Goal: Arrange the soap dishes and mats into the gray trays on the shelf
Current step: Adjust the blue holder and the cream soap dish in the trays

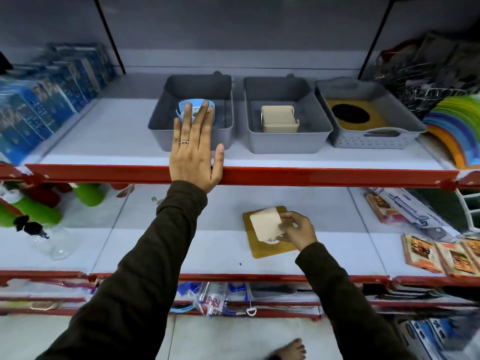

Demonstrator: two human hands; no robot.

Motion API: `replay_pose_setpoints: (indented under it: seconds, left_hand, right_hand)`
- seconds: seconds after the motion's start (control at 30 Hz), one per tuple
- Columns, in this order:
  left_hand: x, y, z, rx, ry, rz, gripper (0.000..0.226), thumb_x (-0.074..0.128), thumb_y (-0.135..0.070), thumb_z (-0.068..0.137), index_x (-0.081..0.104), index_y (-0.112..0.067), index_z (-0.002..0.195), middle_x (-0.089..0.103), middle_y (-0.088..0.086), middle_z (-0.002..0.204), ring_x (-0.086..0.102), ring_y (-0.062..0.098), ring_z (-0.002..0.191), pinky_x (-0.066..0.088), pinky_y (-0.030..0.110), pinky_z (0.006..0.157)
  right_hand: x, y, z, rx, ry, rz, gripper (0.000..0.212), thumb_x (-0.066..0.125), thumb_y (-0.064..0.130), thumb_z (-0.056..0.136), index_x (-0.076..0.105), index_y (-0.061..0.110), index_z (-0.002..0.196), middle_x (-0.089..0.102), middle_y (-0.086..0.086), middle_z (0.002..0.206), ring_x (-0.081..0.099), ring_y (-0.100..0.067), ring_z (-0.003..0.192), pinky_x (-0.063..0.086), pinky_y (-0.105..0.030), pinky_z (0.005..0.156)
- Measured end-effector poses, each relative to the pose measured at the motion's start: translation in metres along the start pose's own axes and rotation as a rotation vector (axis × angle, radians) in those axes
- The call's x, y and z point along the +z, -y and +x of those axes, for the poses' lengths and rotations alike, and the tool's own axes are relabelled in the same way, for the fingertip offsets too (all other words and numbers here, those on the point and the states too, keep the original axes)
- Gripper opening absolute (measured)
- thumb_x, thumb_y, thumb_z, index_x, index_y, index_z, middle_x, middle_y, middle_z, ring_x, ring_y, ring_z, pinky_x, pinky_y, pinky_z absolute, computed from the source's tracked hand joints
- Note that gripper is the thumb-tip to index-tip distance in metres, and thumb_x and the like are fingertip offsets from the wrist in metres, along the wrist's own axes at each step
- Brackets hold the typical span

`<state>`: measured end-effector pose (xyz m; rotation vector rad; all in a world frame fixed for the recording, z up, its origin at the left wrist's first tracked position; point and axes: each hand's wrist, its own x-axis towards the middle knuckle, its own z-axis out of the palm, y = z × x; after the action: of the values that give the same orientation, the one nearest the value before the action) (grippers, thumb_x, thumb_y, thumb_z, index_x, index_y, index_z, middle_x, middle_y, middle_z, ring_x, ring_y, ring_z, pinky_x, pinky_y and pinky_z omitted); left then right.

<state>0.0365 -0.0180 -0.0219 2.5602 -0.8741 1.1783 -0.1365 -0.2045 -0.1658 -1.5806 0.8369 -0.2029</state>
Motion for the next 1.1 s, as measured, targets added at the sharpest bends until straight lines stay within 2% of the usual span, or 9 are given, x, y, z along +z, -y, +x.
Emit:
replay_pose_setpoints:
  seconds: [0.07, 0.17, 0.33, 0.47, 0.57, 0.67, 0.77, 0.9, 1.1]
  left_hand:
    - [0.000, 0.000, 0.001, -0.011, 0.015, -0.002, 0.070, 0.032, -0.042, 0.095, 0.021, -0.009, 0.156, 0.025, 0.011, 0.163, 0.020, 0.034, 0.151, -0.010, 0.034, 0.124]
    - [-0.003, 0.000, 0.003, -0.020, 0.030, -0.017, 0.070, 0.036, -0.037, 0.094, 0.019, -0.009, 0.156, 0.023, 0.011, 0.164, 0.017, 0.033, 0.152, -0.008, 0.035, 0.125]
    - [-0.001, 0.002, -0.001, -0.041, 0.085, -0.040, 0.071, 0.035, -0.033, 0.093, 0.015, -0.008, 0.157, 0.020, 0.012, 0.164, 0.012, 0.031, 0.154, -0.007, 0.035, 0.126]
    - [-0.001, 0.003, -0.002, -0.048, 0.105, -0.052, 0.071, 0.033, -0.036, 0.094, 0.014, -0.009, 0.157, 0.019, 0.012, 0.165, 0.005, 0.025, 0.154, -0.007, 0.035, 0.126]
    - [0.000, 0.003, -0.003, -0.049, 0.099, -0.050, 0.071, 0.032, -0.037, 0.094, 0.015, -0.008, 0.157, 0.018, 0.012, 0.164, 0.006, 0.025, 0.154, -0.006, 0.035, 0.126]
    - [-0.001, 0.003, -0.002, -0.041, 0.067, -0.069, 0.071, 0.033, -0.037, 0.093, 0.012, -0.008, 0.155, 0.018, 0.011, 0.163, 0.012, 0.026, 0.152, -0.005, 0.036, 0.126]
    - [0.000, 0.003, -0.001, -0.045, 0.066, -0.086, 0.072, 0.034, -0.038, 0.093, 0.011, -0.008, 0.154, 0.020, 0.011, 0.162, 0.015, 0.029, 0.152, -0.004, 0.036, 0.126]
    - [0.003, 0.004, -0.002, -0.044, 0.063, -0.098, 0.073, 0.037, -0.038, 0.091, 0.013, -0.010, 0.155, 0.019, 0.010, 0.162, 0.015, 0.028, 0.152, -0.003, 0.036, 0.126]
    - [0.006, 0.005, -0.003, -0.041, 0.020, -0.092, 0.077, 0.038, -0.039, 0.090, 0.008, -0.011, 0.155, 0.017, 0.009, 0.160, 0.012, 0.024, 0.151, -0.002, 0.036, 0.127]
  right_hand:
    - [-0.005, 0.017, -0.030, -0.032, 0.049, 0.233, 0.031, 0.058, -0.013, 0.085, 0.069, 0.014, 0.094, 0.065, -0.004, 0.096, 0.067, -0.031, 0.093, 0.062, -0.028, 0.057]
    - [-0.017, 0.052, -0.068, -0.152, 0.068, 0.376, 0.030, 0.061, -0.012, 0.083, 0.072, 0.013, 0.096, 0.070, -0.006, 0.093, 0.071, -0.024, 0.079, 0.062, -0.032, 0.059]
    - [-0.035, 0.111, -0.096, -0.314, 0.043, 0.437, 0.028, 0.062, -0.010, 0.085, 0.067, 0.006, 0.107, 0.067, -0.016, 0.103, 0.071, -0.032, 0.088, 0.063, -0.036, 0.065]
    - [-0.041, 0.144, -0.101, -0.325, 0.044, 0.420, 0.027, 0.058, -0.013, 0.086, 0.066, 0.002, 0.107, 0.063, -0.024, 0.104, 0.067, -0.034, 0.094, 0.064, -0.036, 0.066]
    - [-0.046, 0.174, -0.087, -0.371, 0.024, 0.426, 0.025, 0.058, -0.011, 0.087, 0.066, 0.008, 0.103, 0.065, -0.017, 0.100, 0.069, -0.026, 0.093, 0.063, -0.032, 0.062]
    - [-0.053, 0.219, -0.045, -0.468, -0.088, 0.304, 0.025, 0.062, -0.006, 0.085, 0.065, 0.010, 0.104, 0.069, -0.011, 0.099, 0.070, -0.022, 0.094, 0.063, -0.030, 0.062]
    - [-0.050, 0.262, 0.013, -0.397, -0.210, 0.194, 0.025, 0.067, -0.006, 0.081, 0.066, 0.009, 0.100, 0.069, -0.011, 0.103, 0.069, -0.030, 0.100, 0.061, -0.035, 0.063]
    - [-0.041, 0.281, 0.063, -0.273, -0.260, -0.120, 0.026, 0.075, -0.001, 0.075, 0.073, 0.004, 0.101, 0.072, -0.017, 0.110, 0.070, -0.033, 0.099, 0.060, -0.046, 0.085]
    - [-0.027, 0.273, 0.064, -0.261, -0.346, -0.558, 0.034, 0.075, 0.014, 0.081, 0.069, -0.001, 0.111, 0.070, -0.020, 0.114, 0.067, -0.034, 0.105, 0.056, -0.044, 0.095]
